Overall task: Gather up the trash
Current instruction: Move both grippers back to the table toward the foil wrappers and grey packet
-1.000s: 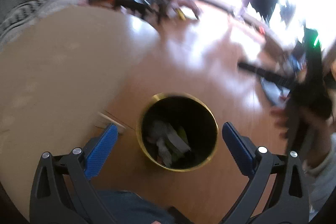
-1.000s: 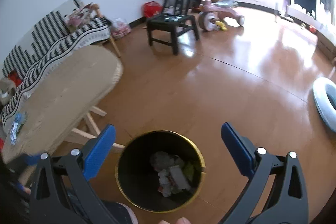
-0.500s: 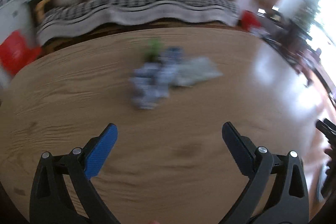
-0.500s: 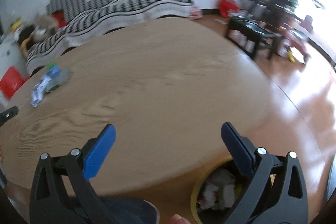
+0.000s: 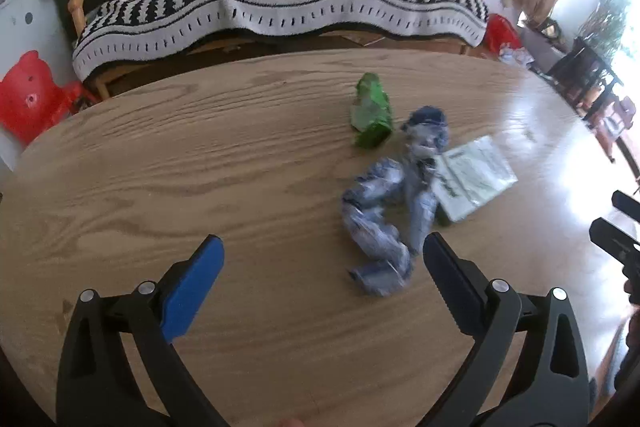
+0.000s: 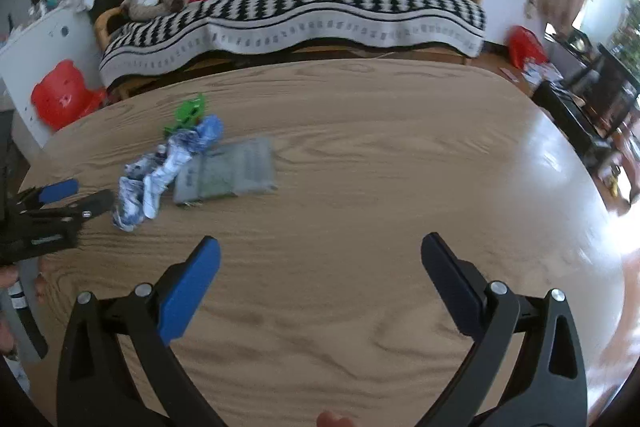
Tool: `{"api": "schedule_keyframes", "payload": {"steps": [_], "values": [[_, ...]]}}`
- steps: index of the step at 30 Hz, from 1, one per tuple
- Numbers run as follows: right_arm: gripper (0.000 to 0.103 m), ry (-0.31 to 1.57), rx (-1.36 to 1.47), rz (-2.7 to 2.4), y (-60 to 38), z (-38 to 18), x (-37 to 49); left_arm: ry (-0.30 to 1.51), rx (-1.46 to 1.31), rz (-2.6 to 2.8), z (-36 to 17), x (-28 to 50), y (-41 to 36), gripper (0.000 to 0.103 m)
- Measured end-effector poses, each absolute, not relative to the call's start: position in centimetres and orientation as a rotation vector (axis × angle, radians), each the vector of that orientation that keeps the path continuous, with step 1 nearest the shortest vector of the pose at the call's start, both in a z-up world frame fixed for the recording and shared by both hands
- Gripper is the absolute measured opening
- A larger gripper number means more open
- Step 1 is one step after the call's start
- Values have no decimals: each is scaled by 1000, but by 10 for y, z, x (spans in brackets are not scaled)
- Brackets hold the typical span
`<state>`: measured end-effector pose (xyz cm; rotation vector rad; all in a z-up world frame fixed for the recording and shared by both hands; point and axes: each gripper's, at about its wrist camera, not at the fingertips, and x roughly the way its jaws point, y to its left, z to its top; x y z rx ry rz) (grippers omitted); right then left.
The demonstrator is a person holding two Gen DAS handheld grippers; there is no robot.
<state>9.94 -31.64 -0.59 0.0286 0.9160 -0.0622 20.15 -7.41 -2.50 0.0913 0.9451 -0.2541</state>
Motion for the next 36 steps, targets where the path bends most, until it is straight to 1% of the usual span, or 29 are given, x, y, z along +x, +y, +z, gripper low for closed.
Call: {"api": "schedule_keyframes", "payload": {"steps": [2, 4, 12, 17, 21, 28, 31, 36], "values": [[97, 924, 9, -38, -303, -8, 113, 965, 116, -247, -36, 211, -73, 97], [97, 928, -10, -21, -294, -10, 124, 961, 82, -265, -39, 214, -66, 97], [97, 952, -20, -42, -295, -24, 142, 961, 44, -214, -36, 230, -34, 97], [97, 965, -3, -43, -292, -33, 152, 950, 54, -283, -31, 223, -60, 97], [97, 978, -19, -8, -282, -37, 158, 972, 105, -289, -43, 226, -79, 97], [97, 991, -76, 63, -265, -40, 175, 993, 79, -193, -51, 235, -44, 97], [97, 978, -81, 71, -264, -36, 195, 1004, 78, -173, -52, 237, -35, 97], [97, 1076, -83, 158, -265, -42, 234, 999, 125, -200, -49, 238, -48, 97]]}}
